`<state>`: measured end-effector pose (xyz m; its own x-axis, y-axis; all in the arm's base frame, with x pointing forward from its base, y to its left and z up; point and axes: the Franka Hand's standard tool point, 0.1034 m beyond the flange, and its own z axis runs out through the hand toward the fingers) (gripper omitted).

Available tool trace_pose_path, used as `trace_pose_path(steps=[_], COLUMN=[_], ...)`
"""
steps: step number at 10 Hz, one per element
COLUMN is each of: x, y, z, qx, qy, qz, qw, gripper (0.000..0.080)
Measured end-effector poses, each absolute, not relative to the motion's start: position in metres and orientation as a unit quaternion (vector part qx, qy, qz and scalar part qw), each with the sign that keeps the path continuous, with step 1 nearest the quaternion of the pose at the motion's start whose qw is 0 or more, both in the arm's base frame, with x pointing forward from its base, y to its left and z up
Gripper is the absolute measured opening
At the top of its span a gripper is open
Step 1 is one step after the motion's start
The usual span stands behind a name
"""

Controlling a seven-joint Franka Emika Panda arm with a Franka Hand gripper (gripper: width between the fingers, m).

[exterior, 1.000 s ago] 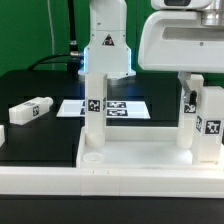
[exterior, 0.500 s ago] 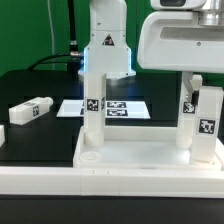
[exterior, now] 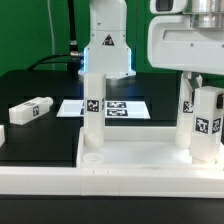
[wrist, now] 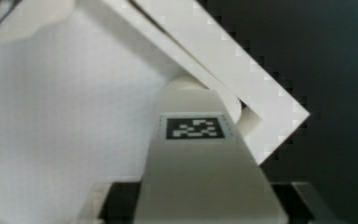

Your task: Assemble desk

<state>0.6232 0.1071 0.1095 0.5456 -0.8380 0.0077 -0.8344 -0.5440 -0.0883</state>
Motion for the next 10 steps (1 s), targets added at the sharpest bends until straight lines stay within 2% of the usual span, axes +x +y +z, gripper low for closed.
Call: trace_pose_path(steps=[5,7,8,9,10], x=[0.6228,0.6228,0.6228,0.6231,0.6224], y=[0.1114,0.1117,0.1115,0.1113,0.1118], z=[0.1110,0.1108,0.1108,0.1109,0.1119], qx=[-0.744,-0.744,-0.758,-0.777,-0.816], qy=[0.667,0.667,0.651,0.628,0.577], qz=[-0.001,-0.002,-0.003,-0.005,-0.007], qw=[0.042,0.042,0.042,0.042,0.032], gripper=[0.0291,0.0291,0.0370,0.0520,0.0520])
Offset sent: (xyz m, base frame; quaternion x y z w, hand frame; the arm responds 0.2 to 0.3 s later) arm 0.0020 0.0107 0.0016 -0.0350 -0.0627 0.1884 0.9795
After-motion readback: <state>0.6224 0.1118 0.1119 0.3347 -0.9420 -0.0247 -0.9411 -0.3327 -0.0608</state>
